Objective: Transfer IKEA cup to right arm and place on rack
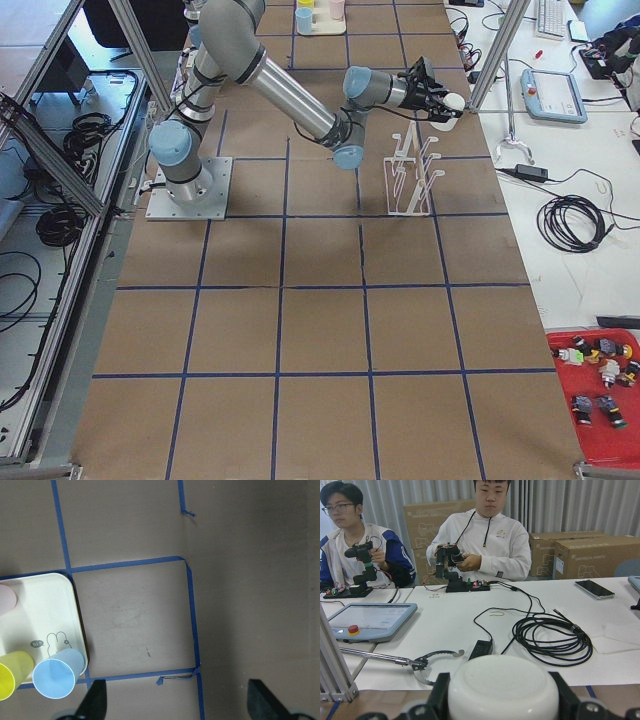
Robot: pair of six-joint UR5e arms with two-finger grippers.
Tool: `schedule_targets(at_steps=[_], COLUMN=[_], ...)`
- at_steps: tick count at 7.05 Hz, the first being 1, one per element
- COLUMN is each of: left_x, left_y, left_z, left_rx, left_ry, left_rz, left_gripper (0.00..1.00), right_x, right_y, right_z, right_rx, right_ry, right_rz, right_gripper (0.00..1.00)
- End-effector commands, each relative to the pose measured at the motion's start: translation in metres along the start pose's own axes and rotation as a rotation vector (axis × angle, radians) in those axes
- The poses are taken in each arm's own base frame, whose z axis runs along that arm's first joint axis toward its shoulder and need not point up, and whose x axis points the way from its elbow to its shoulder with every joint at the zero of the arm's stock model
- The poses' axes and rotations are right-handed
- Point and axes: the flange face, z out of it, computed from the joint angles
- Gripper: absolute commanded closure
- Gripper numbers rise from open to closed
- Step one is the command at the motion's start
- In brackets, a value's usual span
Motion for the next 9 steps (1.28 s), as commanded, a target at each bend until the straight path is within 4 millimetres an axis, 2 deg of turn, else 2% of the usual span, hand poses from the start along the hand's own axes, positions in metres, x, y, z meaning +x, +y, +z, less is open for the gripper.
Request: schedule_targets(at_steps=[1, 4, 5, 6, 8, 9], left_x=[-0.055, -0.142, -0.159, -0.162, -0.164, -0.168], left_y=[0.017, 0.07, 0.084, 0.09, 0.09, 0.086], left_z=[0.016, 0.063, 0.08, 0.087, 0.095, 0.114], left_rx=[-0.022, -0.068, -0.085, -0.093, -0.105, -0.082], left_ry=[0.007, 0.051, 0.067, 0.068, 0.078, 0.059], left_rz=[0.014, -0.009, -0.035, -0.045, -0.046, -0.049], left_gripper=[0.02, 0.02, 0.02, 0.01, 0.01, 0.01], right_x=[0.003, 0.008, 0.009, 0.008, 0.008, 0.008], right_y=[0.028, 0.034, 0.034, 0.031, 0.032, 0.032], right_z=[0.015, 0.017, 0.017, 0.016, 0.016, 0.016], right_rx=[-0.015, -0.027, -0.028, -0.024, -0.032, -0.032], right_ry=[-0.002, 0.002, 0.004, 0.004, 0.006, 0.006], right_rz=[0.004, 0.009, 0.008, 0.022, 0.031, 0.031], right_gripper=[0.92, 0.92, 0.77, 0.01, 0.0, 0.0])
